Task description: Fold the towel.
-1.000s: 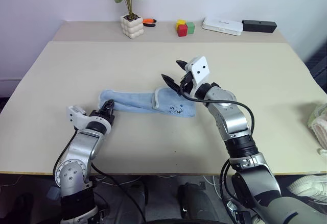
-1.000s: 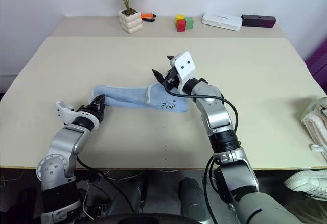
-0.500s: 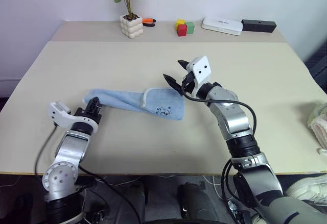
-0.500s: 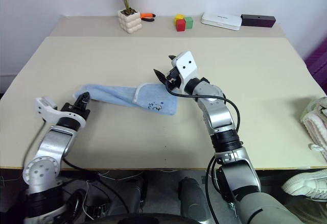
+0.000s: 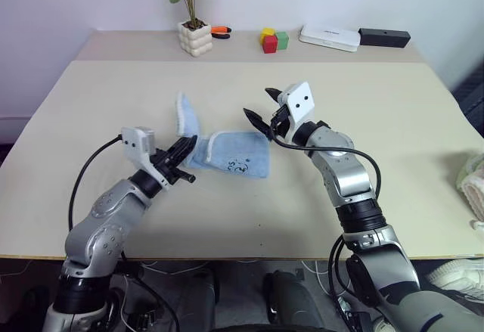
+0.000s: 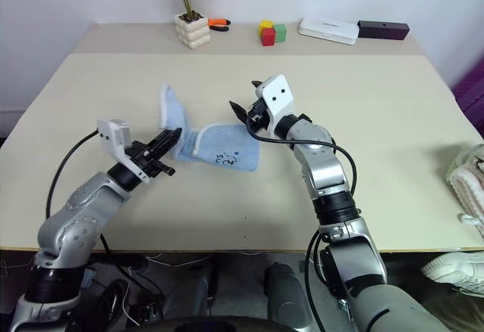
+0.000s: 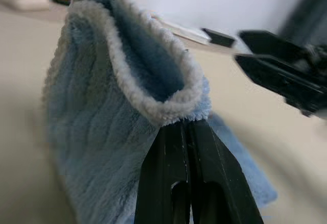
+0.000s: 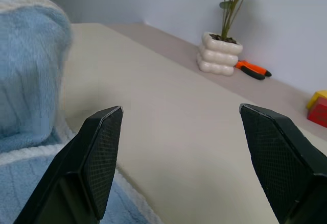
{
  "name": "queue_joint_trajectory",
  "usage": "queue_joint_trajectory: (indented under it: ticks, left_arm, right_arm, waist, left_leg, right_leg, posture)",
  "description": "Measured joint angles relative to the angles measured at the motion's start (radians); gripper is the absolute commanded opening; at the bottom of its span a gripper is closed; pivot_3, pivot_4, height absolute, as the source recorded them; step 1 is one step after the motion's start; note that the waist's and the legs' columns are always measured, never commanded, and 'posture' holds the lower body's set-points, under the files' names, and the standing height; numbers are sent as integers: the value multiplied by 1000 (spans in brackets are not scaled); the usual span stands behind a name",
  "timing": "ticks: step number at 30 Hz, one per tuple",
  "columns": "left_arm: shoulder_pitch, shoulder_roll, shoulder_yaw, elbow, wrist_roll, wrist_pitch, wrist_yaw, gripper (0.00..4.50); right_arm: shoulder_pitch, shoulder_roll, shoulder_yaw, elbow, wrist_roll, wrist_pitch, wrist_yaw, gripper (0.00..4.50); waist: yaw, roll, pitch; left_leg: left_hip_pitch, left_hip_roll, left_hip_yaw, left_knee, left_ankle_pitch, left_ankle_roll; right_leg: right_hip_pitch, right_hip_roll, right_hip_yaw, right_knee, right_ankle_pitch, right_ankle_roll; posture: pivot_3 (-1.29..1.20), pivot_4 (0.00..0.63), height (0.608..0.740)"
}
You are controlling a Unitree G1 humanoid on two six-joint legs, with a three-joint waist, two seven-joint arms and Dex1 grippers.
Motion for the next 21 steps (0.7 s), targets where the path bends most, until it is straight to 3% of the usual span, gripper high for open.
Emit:
queue_joint_trajectory:
  ticks: [8,13,17,21]
  left_arm:
    - [-131,-47,-92,109,136,-13,-140,33]
    - [-158,-85,-151,154,189,-11,-197,33]
    - [-186,-112,-178,185,228,-7,-230,33]
    - [-200,-131,-193,218,267,-5,-239,33]
  right_arm:
    - [-1,-18,-19,10,-10,-8,-29,3759]
    - [-24,-54,-107,70,-2,1,-104,3759]
    - [0,-112,-204,38,156,73,10,3759]
    - [59,-263,-250,-8,241,122,177,3759]
  waist:
    - [-3,0,0]
    - [-1,0,0]
    - [2,1,1]
    - [2,1,1]
  left_leg:
    - [0,0,0,-1,0,0]
    - [0,0,0,-1,0,0]
    - [-1,0,0,-1,0,0]
    - [-1,0,0,0,0,1]
  right_leg:
    - [-1,0,0,1,1,3]
    - [0,0,0,0,2,3]
    - [0,0,0,0,3,5]
    - [1,0,0,-1,3,6]
  posture:
    - [0,150,740]
    - [0,150,740]
    - [0,150,740]
    - [0,150,740]
